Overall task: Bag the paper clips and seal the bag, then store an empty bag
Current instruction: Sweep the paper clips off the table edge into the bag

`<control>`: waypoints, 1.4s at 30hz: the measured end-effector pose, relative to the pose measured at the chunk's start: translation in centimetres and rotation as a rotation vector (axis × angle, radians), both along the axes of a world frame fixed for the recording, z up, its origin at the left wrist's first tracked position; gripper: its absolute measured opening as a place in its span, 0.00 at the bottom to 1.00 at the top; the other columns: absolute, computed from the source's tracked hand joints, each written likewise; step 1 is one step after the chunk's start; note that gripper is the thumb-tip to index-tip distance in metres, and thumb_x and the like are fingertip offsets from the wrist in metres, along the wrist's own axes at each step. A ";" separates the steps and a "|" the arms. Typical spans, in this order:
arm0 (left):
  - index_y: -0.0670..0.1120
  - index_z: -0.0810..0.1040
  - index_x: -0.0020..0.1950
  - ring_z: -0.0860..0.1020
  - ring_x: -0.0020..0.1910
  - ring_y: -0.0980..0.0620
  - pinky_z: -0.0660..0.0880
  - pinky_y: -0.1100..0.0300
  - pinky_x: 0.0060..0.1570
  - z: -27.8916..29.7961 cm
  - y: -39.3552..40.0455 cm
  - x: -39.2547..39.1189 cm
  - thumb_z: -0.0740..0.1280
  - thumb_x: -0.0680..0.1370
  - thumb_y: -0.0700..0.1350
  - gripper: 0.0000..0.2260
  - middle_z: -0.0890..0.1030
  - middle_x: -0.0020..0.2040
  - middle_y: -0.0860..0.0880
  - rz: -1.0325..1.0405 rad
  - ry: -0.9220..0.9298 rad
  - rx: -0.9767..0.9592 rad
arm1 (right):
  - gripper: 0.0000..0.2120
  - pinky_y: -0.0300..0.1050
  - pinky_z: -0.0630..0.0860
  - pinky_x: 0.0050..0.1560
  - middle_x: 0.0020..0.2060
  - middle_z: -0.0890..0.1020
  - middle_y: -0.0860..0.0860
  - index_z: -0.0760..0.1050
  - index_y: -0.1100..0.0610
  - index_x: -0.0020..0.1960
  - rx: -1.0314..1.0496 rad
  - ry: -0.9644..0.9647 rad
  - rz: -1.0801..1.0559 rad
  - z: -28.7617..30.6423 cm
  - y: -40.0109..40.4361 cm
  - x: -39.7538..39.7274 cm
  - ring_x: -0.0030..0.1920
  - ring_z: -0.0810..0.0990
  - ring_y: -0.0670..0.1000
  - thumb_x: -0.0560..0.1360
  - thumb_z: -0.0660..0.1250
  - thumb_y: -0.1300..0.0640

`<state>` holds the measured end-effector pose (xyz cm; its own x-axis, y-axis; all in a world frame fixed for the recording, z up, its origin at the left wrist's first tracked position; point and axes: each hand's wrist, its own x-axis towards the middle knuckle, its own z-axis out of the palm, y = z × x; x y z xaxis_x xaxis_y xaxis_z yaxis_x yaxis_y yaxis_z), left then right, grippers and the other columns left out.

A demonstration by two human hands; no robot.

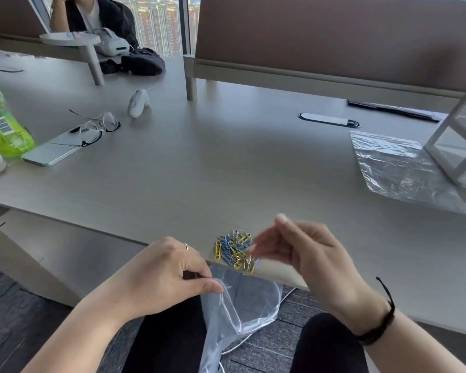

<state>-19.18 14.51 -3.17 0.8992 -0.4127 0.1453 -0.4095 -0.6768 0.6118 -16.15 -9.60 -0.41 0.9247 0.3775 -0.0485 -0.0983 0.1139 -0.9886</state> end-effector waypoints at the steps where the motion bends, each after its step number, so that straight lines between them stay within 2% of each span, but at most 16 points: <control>1: 0.54 0.85 0.40 0.78 0.31 0.62 0.73 0.61 0.32 0.0 0.0 0.0 0.67 0.72 0.67 0.18 0.80 0.31 0.60 -0.003 -0.003 0.005 | 0.25 0.50 0.81 0.54 0.39 0.85 0.65 0.83 0.67 0.41 0.007 -0.032 -0.073 0.2 0.1 1.0 0.44 0.85 0.60 0.74 0.62 0.45; 3: 0.54 0.85 0.39 0.76 0.30 0.63 0.70 0.65 0.31 0.0 0.0 0.0 0.68 0.72 0.67 0.17 0.78 0.29 0.62 -0.002 -0.004 0.008 | 0.22 0.49 0.80 0.54 0.38 0.85 0.63 0.83 0.64 0.41 -0.025 -0.073 -0.144 0.3 0.5 2.8 0.42 0.84 0.59 0.75 0.61 0.47; 6: 0.54 0.83 0.38 0.74 0.28 0.62 0.66 0.67 0.30 0.1 0.1 0.0 0.69 0.72 0.65 0.16 0.75 0.28 0.62 0.012 0.010 -0.003 | 0.24 0.56 0.74 0.50 0.34 0.83 0.63 0.82 0.65 0.41 -0.148 -0.080 -0.096 -0.4 1.8 4.2 0.39 0.79 0.60 0.81 0.58 0.48; 9: 0.54 0.84 0.38 0.74 0.28 0.60 0.66 0.66 0.29 0.2 0.3 -0.1 0.68 0.71 0.66 0.17 0.76 0.28 0.58 0.015 0.023 -0.013 | 0.26 0.56 0.68 0.44 0.30 0.81 0.61 0.82 0.63 0.39 -0.182 -0.074 -0.024 -1.0 2.9 4.1 0.36 0.74 0.59 0.79 0.60 0.43; 11: 0.54 0.85 0.38 0.75 0.29 0.60 0.67 0.66 0.30 0.2 0.4 -0.1 0.68 0.71 0.66 0.17 0.76 0.28 0.59 0.015 0.025 -0.019 | 0.26 0.54 0.68 0.44 0.30 0.81 0.61 0.82 0.62 0.38 -0.188 -0.084 0.001 -1.1 3.0 3.4 0.35 0.75 0.59 0.78 0.60 0.41; 14: 0.53 0.85 0.39 0.75 0.29 0.60 0.67 0.66 0.29 0.3 0.6 -0.1 0.69 0.71 0.66 0.17 0.76 0.28 0.59 0.010 0.025 -0.032 | 0.28 0.52 0.71 0.43 0.32 0.80 0.61 0.80 0.67 0.40 -0.207 -0.075 0.011 -1.1 2.3 1.9 0.34 0.75 0.57 0.80 0.58 0.43; 17: 0.53 0.86 0.39 0.78 0.30 0.59 0.71 0.63 0.30 0.3 0.6 0.0 0.69 0.72 0.66 0.18 0.80 0.30 0.59 0.004 0.041 -0.052 | 0.28 0.59 0.75 0.46 0.33 0.81 0.63 0.80 0.67 0.40 -0.157 -0.027 0.045 -1.2 1.5 0.1 0.36 0.77 0.58 0.79 0.58 0.44; 19: 0.54 0.86 0.40 0.80 0.32 0.57 0.75 0.57 0.33 0.3 0.6 0.1 0.68 0.72 0.67 0.18 0.82 0.32 0.57 0.003 0.055 -0.055 | 0.28 0.63 0.76 0.53 0.35 0.82 0.66 0.80 0.67 0.40 -0.143 -0.049 0.096 -1.3 1.2 -0.8 0.38 0.80 0.59 0.80 0.57 0.43; 23: 0.54 0.87 0.41 0.80 0.33 0.56 0.75 0.56 0.34 0.3 0.6 0.0 0.69 0.72 0.67 0.17 0.82 0.32 0.57 0.003 0.058 -0.061 | 0.26 0.57 0.77 0.55 0.37 0.83 0.66 0.82 0.65 0.40 -0.055 -0.031 0.168 -1.0 1.0 -0.3 0.40 0.82 0.59 0.77 0.59 0.43; 27: 0.54 0.87 0.40 0.78 0.31 0.55 0.73 0.58 0.31 0.4 0.7 0.0 0.69 0.72 0.67 0.18 0.80 0.31 0.56 0.003 0.059 -0.064 | 0.22 0.52 0.78 0.54 0.35 0.83 0.61 0.83 0.60 0.37 0.086 -0.054 -0.061 -0.7 2.3 3.2 0.41 0.81 0.58 0.79 0.60 0.48; 29: 0.53 0.86 0.39 0.77 0.30 0.56 0.70 0.64 0.30 0.4 0.6 0.0 0.69 0.72 0.66 0.18 0.79 0.30 0.56 -0.001 0.052 -0.065 | 0.21 0.50 0.77 0.58 0.40 0.85 0.57 0.83 0.58 0.39 -0.022 -0.118 -0.094 -0.8 3.9 4.7 0.45 0.82 0.54 0.82 0.58 0.50; 31: 0.53 0.86 0.39 0.78 0.30 0.56 0.71 0.63 0.30 0.5 0.6 -0.1 0.70 0.71 0.66 0.17 0.80 0.30 0.55 0.002 0.048 -0.072 | 0.21 0.46 0.76 0.58 0.45 0.86 0.53 0.83 0.56 0.43 -0.174 -0.150 -0.020 -1.1 5.5 5.5 0.46 0.83 0.48 0.82 0.57 0.47; 34: 0.53 0.86 0.39 0.79 0.30 0.53 0.74 0.58 0.32 0.7 1.0 -0.2 0.70 0.71 0.66 0.18 0.81 0.30 0.53 0.009 0.045 -0.094 | 0.22 0.53 0.76 0.60 0.47 0.87 0.54 0.83 0.54 0.43 -0.229 -0.173 0.118 -1.2 7.0 5.2 0.50 0.84 0.52 0.79 0.56 0.42; 38: 0.55 0.87 0.39 0.81 0.32 0.54 0.76 0.55 0.34 0.6 1.5 -0.1 0.72 0.71 0.63 0.13 0.84 0.32 0.55 0.008 0.039 -0.094 | 0.27 0.59 0.76 0.59 0.46 0.85 0.63 0.82 0.64 0.47 -0.155 -0.107 0.239 -1.1 6.7 3.6 0.47 0.83 0.55 0.79 0.55 0.42; 41: 0.57 0.87 0.39 0.82 0.32 0.55 0.76 0.54 0.33 0.7 1.6 0.0 0.74 0.71 0.60 0.09 0.84 0.34 0.57 -0.005 0.043 -0.104 | 0.28 0.67 0.74 0.59 0.46 0.85 0.62 0.81 0.62 0.50 -0.155 -0.063 0.300 -1.1 6.3 2.5 0.51 0.83 0.63 0.79 0.55 0.40; 42: 0.56 0.87 0.40 0.83 0.33 0.55 0.76 0.53 0.33 0.8 1.5 0.0 0.74 0.72 0.59 0.08 0.85 0.35 0.57 -0.014 0.048 -0.103 | 0.28 0.65 0.74 0.60 0.47 0.85 0.62 0.81 0.64 0.51 -0.147 -0.051 0.313 -1.1 6.1 2.2 0.51 0.83 0.63 0.79 0.55 0.40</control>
